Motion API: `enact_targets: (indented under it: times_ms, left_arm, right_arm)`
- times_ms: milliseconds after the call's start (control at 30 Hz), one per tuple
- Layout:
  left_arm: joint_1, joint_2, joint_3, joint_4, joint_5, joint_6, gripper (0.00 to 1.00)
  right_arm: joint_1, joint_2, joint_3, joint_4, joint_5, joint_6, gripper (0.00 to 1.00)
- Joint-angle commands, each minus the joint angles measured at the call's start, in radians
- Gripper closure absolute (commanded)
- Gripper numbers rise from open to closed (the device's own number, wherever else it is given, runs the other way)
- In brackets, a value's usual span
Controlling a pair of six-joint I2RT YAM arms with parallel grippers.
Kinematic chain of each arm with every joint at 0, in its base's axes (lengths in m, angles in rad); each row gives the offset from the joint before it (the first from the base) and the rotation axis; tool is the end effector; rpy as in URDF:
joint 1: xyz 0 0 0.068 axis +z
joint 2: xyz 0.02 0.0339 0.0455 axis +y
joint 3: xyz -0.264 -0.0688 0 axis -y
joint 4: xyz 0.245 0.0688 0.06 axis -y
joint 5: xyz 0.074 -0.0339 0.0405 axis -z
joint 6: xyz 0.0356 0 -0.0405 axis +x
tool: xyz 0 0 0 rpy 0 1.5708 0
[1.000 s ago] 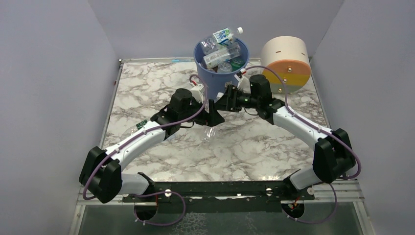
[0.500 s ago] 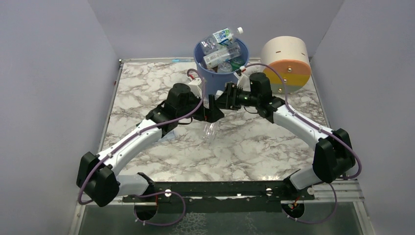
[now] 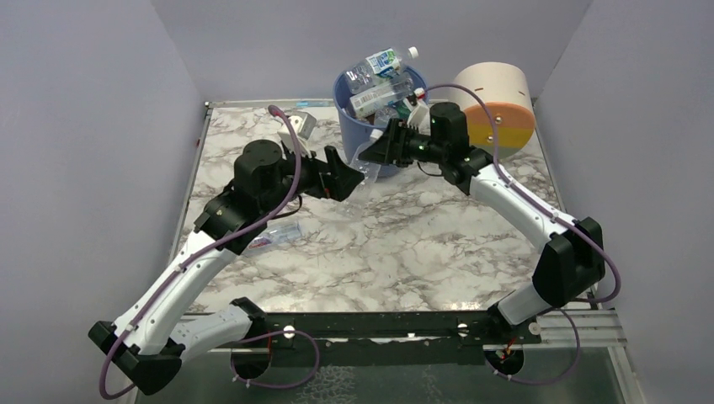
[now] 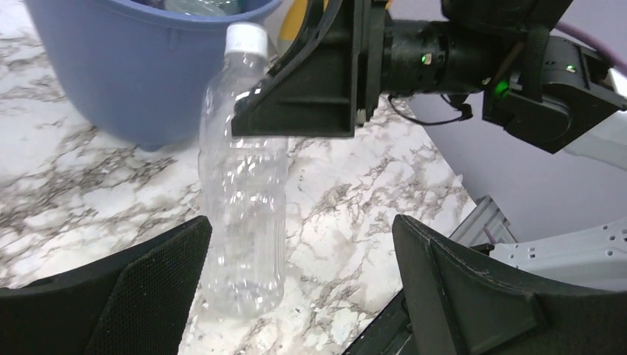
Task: Put the plastic bottles in the bin
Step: Pick up the plastic bottle at the center of the board, then place the plastic bottle in the trash bin.
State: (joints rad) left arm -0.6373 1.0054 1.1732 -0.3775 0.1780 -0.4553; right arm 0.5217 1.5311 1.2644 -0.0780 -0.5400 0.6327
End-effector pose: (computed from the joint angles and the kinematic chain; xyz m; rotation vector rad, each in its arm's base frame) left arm 0.1705 -0.1340 0.4138 0.3049 1.8525 -0.9303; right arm 0.3030 0.1953 0.3353 -0.2842 2.0651 1.2600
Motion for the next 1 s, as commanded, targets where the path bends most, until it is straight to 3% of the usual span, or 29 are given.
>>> enact_targets:
  times_ms: [0,333,733,967]
  left_arm:
    - [-0.003,-0.036,0.06,-0.153,-0.141,-0.002,0.01]
    - [-0.002,-0.119,-0.015,-0.178,-0.155,-0.033,0.01]
    - [-0.002,-0.152,-0.048,-0.191,-0.168,-0.031,0.01]
    - [-0.002,-0.146,-0.04,-0.197,-0.171,-0.023,0.01]
  right_arm:
    - [-0.021,0.031,0.124,-0.028,0.066,-0.017,0.43]
    - [-0.133,0.077,0.325,0.034,0.177,0.068,0.41]
    - [-0.235,0.155,0.308,0.37,0.305,0.183,0.4]
    - [-0.257,0.285,0.367,0.494,0.285,0.24,0.4]
